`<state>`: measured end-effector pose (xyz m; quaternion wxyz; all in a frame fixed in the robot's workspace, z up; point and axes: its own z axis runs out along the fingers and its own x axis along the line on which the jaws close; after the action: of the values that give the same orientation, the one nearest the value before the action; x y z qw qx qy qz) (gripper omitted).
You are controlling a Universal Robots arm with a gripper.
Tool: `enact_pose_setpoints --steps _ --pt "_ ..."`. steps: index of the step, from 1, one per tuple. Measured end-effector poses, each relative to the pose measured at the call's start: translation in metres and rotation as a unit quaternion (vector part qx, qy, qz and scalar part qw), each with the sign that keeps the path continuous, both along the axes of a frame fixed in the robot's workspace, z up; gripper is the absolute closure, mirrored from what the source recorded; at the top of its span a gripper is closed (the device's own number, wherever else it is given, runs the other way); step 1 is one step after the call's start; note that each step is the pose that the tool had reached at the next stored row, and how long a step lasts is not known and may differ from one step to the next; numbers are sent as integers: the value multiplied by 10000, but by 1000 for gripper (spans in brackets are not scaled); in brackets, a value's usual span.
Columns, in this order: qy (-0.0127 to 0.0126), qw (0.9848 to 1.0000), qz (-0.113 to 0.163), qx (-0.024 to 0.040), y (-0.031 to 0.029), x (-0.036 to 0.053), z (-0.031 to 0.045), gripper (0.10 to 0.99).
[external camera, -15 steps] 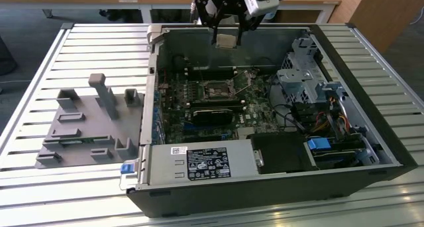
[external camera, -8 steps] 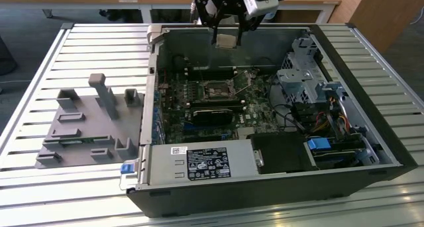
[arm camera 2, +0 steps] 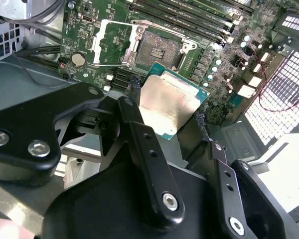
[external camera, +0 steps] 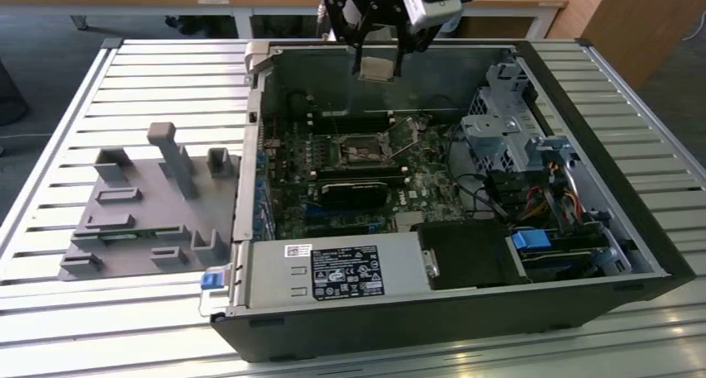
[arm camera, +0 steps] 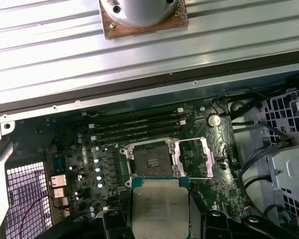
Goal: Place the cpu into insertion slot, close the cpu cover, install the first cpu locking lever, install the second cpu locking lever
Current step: 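Place the cpu into insertion slot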
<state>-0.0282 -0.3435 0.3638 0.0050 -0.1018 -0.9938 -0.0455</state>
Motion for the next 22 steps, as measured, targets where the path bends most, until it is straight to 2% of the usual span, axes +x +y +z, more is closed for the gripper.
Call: enact_pose_setpoints --steps 22 --pt "0 9985 -543 0 0 0 -8 545"
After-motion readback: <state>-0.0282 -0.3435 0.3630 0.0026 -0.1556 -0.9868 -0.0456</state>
